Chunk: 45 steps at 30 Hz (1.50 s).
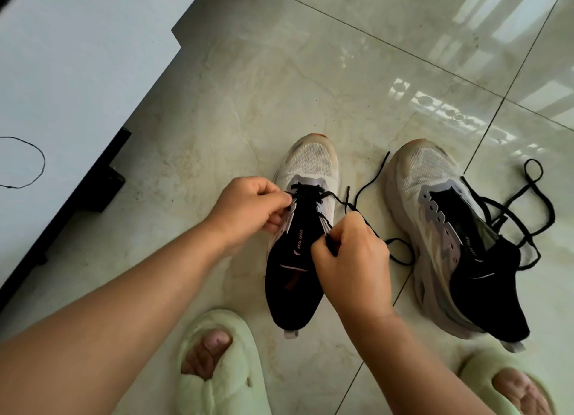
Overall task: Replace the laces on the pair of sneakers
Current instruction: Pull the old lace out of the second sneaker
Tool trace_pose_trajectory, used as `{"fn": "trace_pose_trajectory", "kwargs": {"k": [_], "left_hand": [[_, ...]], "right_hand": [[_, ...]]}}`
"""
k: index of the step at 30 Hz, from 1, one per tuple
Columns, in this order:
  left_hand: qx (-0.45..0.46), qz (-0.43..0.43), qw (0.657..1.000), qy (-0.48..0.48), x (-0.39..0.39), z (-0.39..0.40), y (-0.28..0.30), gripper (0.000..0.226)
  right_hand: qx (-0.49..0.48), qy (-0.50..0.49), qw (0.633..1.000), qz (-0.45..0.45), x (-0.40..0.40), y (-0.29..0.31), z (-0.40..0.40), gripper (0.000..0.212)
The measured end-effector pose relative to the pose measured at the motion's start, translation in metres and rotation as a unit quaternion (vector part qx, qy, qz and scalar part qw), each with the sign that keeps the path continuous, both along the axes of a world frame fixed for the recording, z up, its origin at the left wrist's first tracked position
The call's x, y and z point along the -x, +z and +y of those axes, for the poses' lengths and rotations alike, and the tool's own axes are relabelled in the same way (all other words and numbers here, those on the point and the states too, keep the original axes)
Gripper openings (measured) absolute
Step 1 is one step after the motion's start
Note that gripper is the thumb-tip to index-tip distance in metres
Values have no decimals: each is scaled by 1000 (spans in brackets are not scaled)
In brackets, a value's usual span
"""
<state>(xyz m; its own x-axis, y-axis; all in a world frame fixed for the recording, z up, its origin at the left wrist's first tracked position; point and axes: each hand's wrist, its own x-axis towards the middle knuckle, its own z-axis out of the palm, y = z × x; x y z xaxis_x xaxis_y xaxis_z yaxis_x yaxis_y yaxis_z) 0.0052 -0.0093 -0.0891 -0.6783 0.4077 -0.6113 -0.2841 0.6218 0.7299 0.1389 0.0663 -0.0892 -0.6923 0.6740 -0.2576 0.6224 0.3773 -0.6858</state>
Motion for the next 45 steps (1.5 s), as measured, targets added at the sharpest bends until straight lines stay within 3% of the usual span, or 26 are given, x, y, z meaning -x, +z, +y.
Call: {"fn": "trace_pose_trajectory", "kwargs": {"k": [1,2,4,5,7,9,11,13,15,18,21,24,29,33,40,45], "left_hand": [[18,71,997,-37,3,-3,-1,16],[52,201,971,-115,6,-8,-3,15],[75,423,868,-249,11,-15,-6,11],[79,464,840,-271,12,-18,-7,10],[101,433,867,-225,10,-18,-5,13],[142,315,926,-150,4,-16,-5,27],[148,194,963,-110,-4,-14,-5,36],[104,113,985,-73,-12,-11,-4,33],[66,89,992,-53,-16,-8,-4,28],[82,206,971,-92,-8,-12,-4,25],[182,372,894,-169,12,-28,-9,17],[213,432,852,-206,21,-37,-12,16],[-13,472,842,-262,6,-34,-2,3],[-68,466,816,-336,-3,-36,-6,18],[-17,518,783,-344,4,-29,-10,14],[177,473,832,-229,19,-39,-21,9]], "right_hand": [[0,1,1000,0,-1,0,0,24],[-2,4,1000,0,-1,0,-1,25],[-7,9,1000,-1,-1,0,-2,26],[-7,9,1000,0,-1,-1,-2,25],[-5,4,1000,-1,-2,-2,-2,24],[-3,-3,1000,-1,-3,-3,-2,24],[-9,-1,1000,1,-3,-3,-3,25],[-13,3,1000,-1,-2,-3,-4,25],[-13,2,1000,-1,-1,-3,-5,25],[-15,-2,1000,-2,-2,-3,-4,24],[-17,-9,1000,6,-4,-2,-4,25],[-22,-6,1000,9,-4,-1,-6,25],[-7,-5,1000,4,-4,-2,-5,23],[-6,-4,1000,6,-3,-1,-5,23],[-6,-1,1000,3,-1,1,-7,20],[0,-7,1000,3,-3,0,-6,22]]}}
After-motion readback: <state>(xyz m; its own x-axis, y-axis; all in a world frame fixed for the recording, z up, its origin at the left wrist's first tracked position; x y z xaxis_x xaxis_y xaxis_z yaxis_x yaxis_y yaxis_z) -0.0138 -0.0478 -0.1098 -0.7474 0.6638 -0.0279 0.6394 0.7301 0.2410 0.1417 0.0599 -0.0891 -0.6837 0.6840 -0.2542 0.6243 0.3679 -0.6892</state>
